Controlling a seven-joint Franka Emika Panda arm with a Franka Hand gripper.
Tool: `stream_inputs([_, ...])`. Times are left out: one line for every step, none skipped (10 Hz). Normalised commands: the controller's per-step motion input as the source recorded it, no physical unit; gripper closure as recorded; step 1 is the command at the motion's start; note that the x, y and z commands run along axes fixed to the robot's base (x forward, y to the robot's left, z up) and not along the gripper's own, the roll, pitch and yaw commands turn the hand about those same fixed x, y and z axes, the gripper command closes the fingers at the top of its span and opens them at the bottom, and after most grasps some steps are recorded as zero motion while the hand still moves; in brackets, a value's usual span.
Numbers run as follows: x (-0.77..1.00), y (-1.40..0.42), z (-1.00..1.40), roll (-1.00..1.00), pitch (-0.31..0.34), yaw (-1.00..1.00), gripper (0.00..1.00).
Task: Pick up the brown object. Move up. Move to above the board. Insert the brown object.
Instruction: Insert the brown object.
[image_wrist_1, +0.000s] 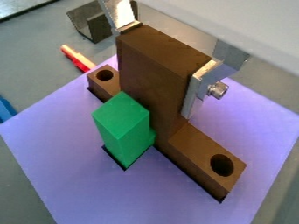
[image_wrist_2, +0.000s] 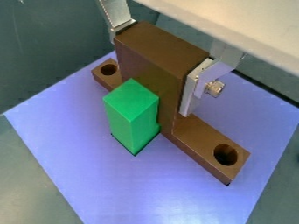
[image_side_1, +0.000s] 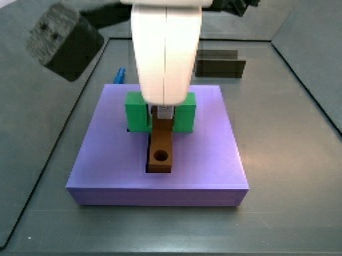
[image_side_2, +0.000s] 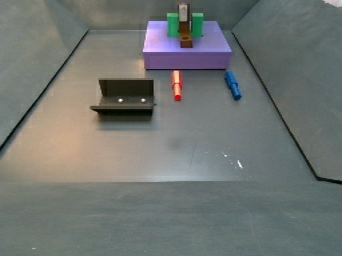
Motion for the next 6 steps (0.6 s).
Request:
stream_inputs([-0.27, 0.00, -0.51, 0.00, -0.124, -0.17, 1.00])
stream_inputs([-0.36, 0.00, -0.62, 0.00, -0.171, -0.18, 1.00])
stream_inputs([-0.27, 0.00, -0.45, 0.00, -0.171, -0.12, 1.00])
stream_inputs([0.00, 0.00, -0.01, 0.03, 0.004, 0.00, 1.00])
stream_inputs([0.00, 0.00, 0.00, 0.00, 0.000, 0.00, 1.00])
stream_inputs([0.00, 0.00, 0.00, 0.00, 0.000, 0.00, 1.00])
